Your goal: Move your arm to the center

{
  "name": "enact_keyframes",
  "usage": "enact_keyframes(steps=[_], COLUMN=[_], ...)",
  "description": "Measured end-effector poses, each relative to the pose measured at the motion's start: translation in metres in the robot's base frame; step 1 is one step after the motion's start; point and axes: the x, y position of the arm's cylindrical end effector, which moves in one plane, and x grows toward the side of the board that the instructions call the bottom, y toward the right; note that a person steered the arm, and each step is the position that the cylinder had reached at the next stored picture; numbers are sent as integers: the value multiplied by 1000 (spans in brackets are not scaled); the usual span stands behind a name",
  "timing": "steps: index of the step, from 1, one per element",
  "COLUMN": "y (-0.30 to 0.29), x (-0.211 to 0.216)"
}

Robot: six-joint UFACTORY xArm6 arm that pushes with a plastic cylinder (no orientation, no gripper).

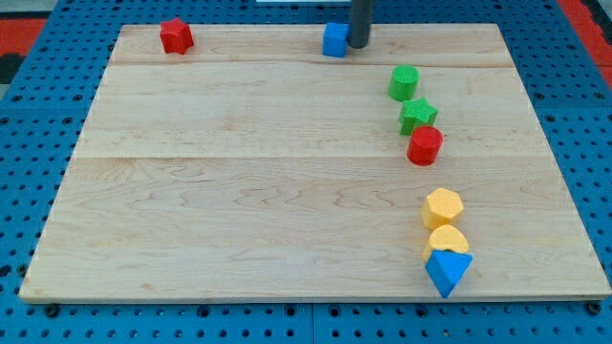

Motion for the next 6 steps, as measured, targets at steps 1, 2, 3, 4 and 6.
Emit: enact_keyframes(steps=[1,2,3,4,6], y=[-34,-1,15,-12,-41], x=[-2,-7,29,52,82])
